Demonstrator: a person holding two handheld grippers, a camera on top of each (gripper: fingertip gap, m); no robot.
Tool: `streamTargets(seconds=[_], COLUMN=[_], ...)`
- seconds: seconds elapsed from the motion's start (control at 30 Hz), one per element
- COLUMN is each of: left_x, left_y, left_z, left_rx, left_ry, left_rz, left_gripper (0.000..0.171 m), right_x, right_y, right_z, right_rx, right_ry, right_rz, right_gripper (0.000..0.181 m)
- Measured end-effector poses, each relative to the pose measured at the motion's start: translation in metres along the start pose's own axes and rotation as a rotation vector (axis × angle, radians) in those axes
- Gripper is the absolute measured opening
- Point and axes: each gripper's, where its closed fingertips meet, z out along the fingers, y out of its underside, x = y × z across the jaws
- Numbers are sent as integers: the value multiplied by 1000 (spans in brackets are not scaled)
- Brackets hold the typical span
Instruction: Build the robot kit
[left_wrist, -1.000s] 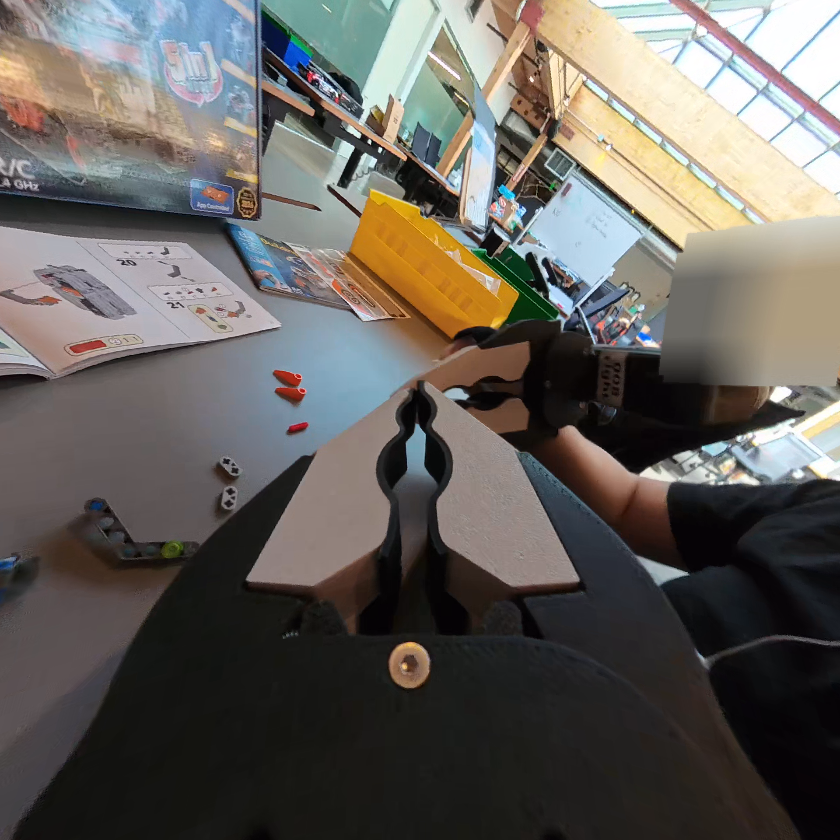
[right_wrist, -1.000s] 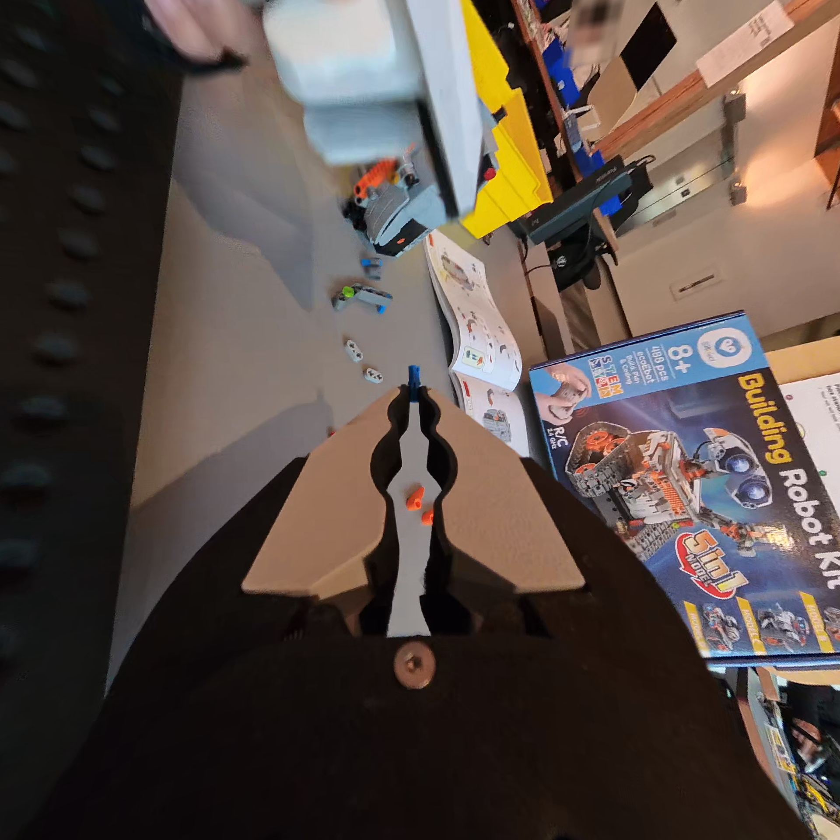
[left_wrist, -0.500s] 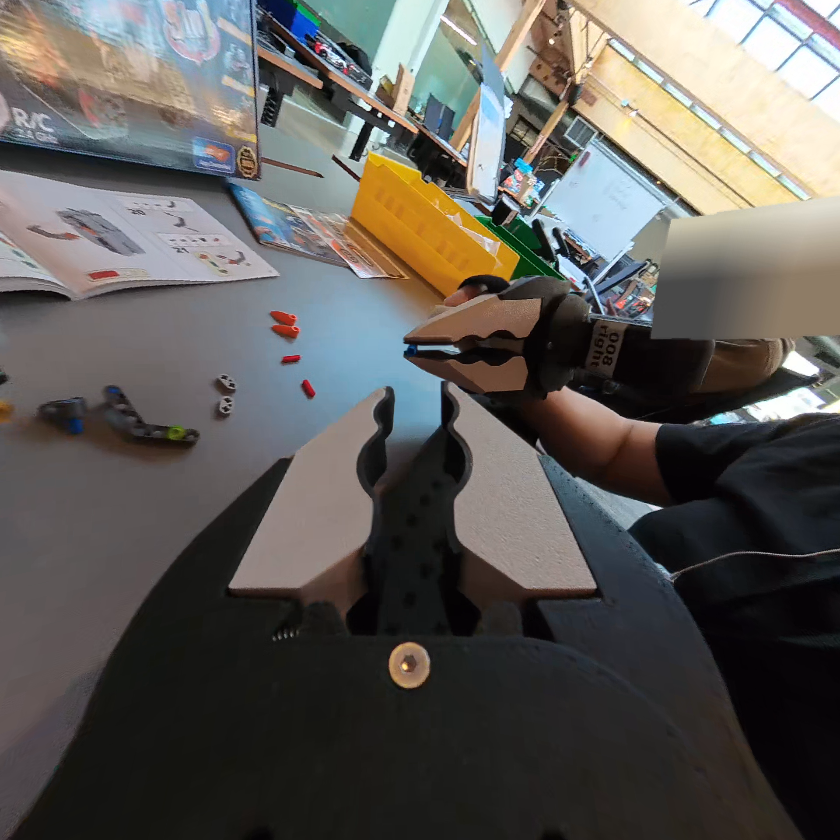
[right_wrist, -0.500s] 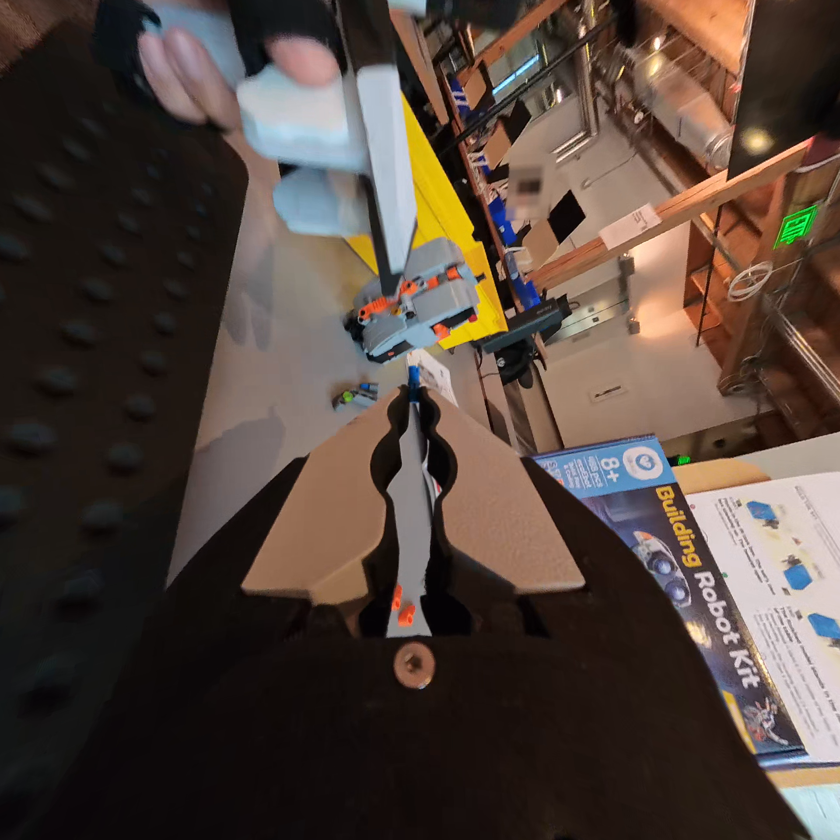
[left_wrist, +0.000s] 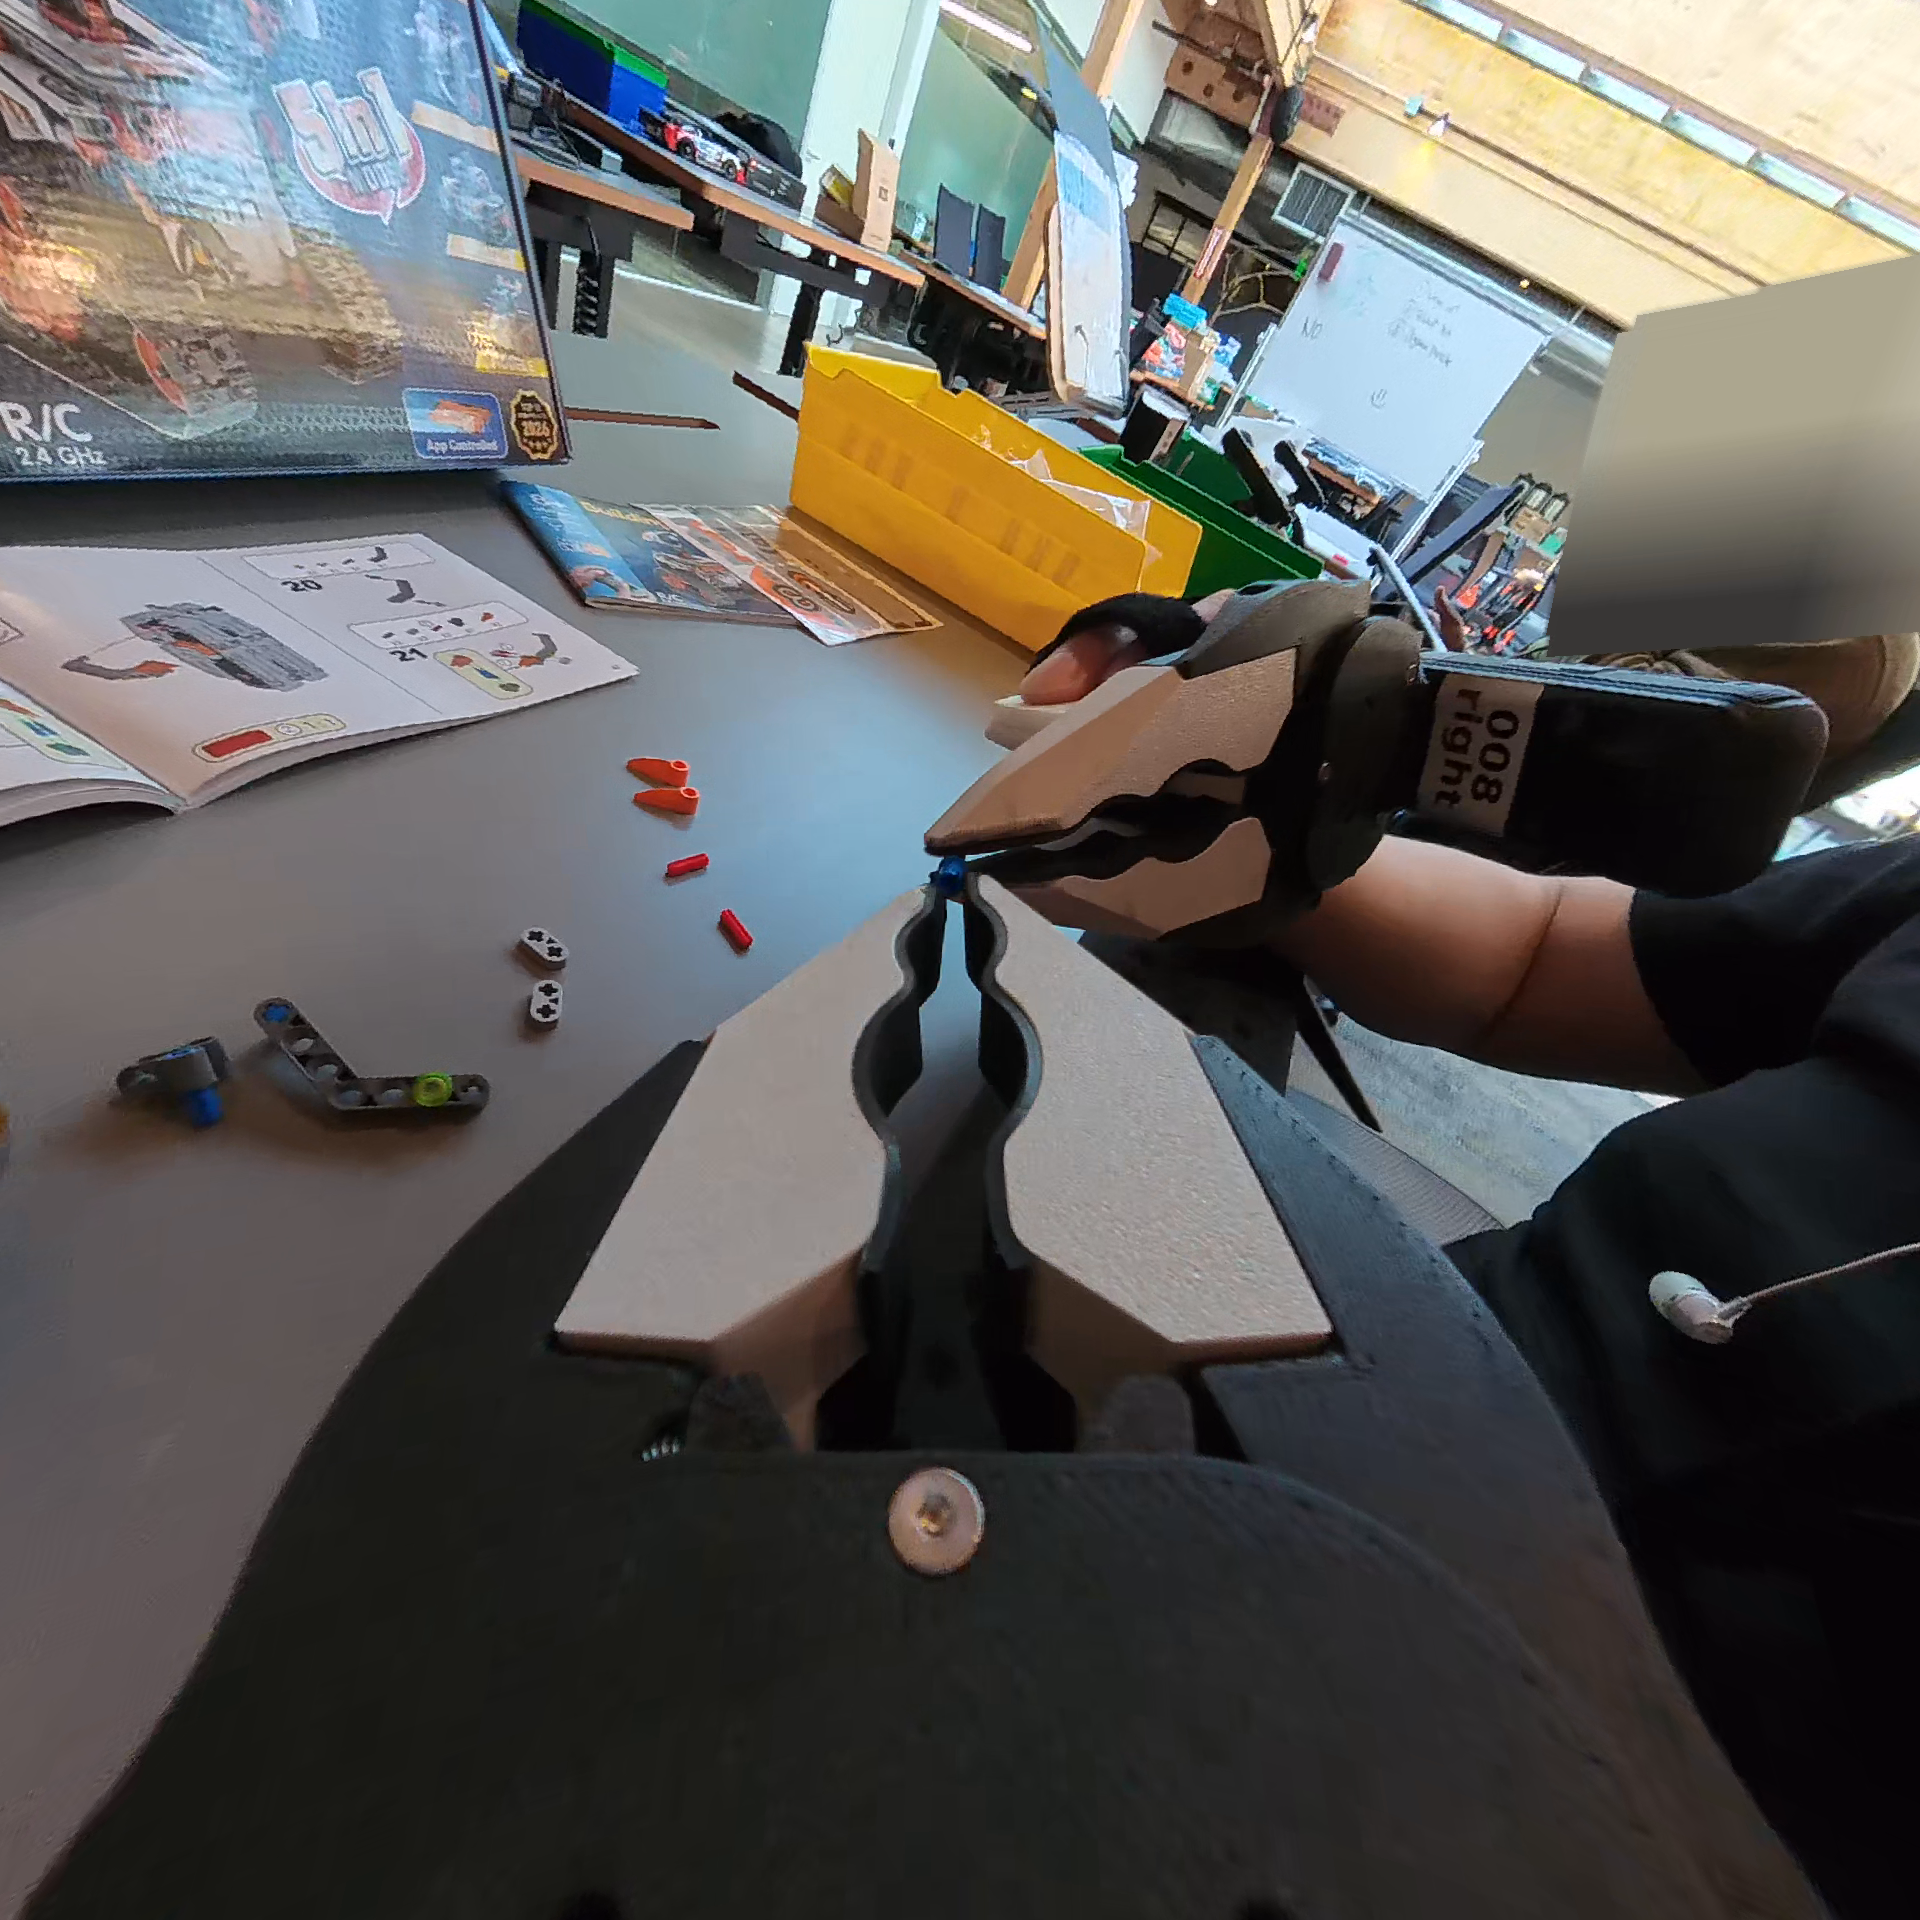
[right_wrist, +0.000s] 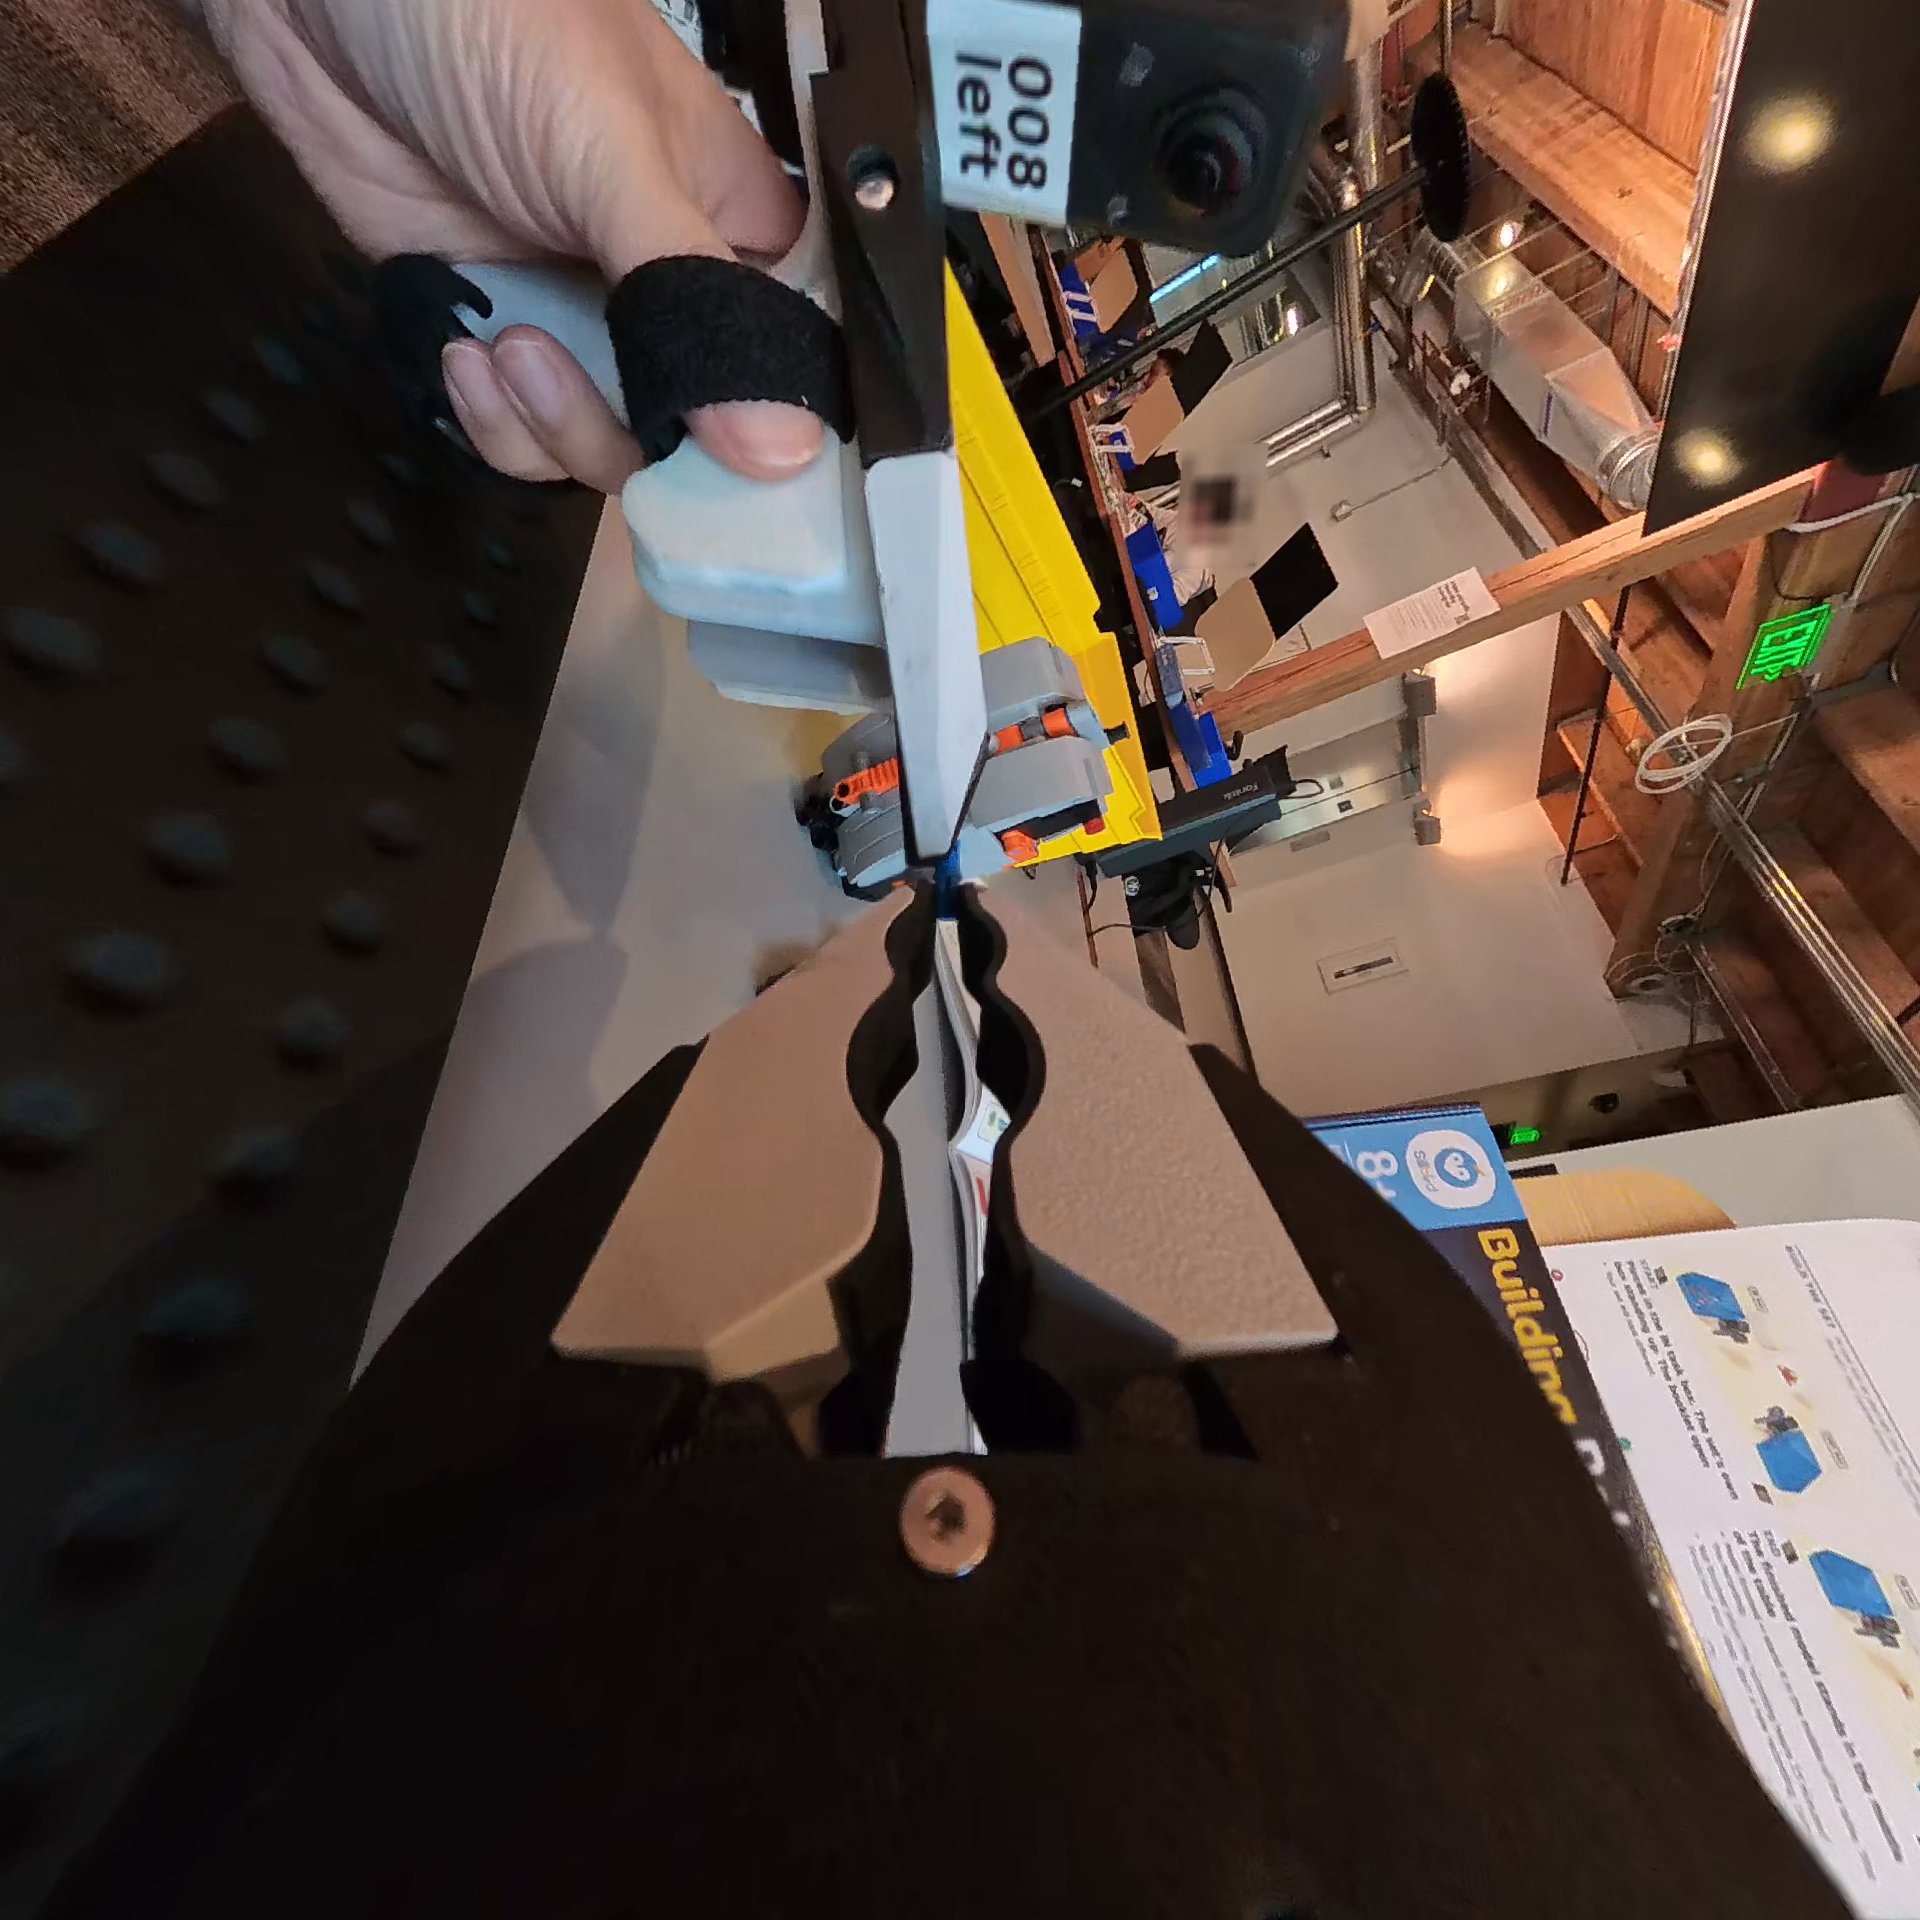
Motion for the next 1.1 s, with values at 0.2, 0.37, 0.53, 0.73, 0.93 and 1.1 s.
streamTargets(seconds=[0.2,0.37,0.53,0.73,0.93,1.1], left_x=[0,-3,-3,-8,-10,-9], left_y=[-1,-1,2,6,8,7], left_z=[-8,-16,-23,-41,-63,-76], left_rx=[46,54,38,25,21,22], left_ry=[85,92,72,6,-65,-74], left_rz=[-117,-155,-124,-74,-37,-45], left_gripper=[3,9,3,2,3,3], right_x=[-1,-3,-7,10,9,-14], right_y=[-4,-10,-17,1,76,93], right_z=[5,13,18,29,96,129], right_rx=[11,20,31,108,-147,-318], right_ry=[-6,-5,-6,-132,-432,-584], right_rz=[-36,-73,-103,368,999,1078], right_gripper=[3,3,3,21,31,31])
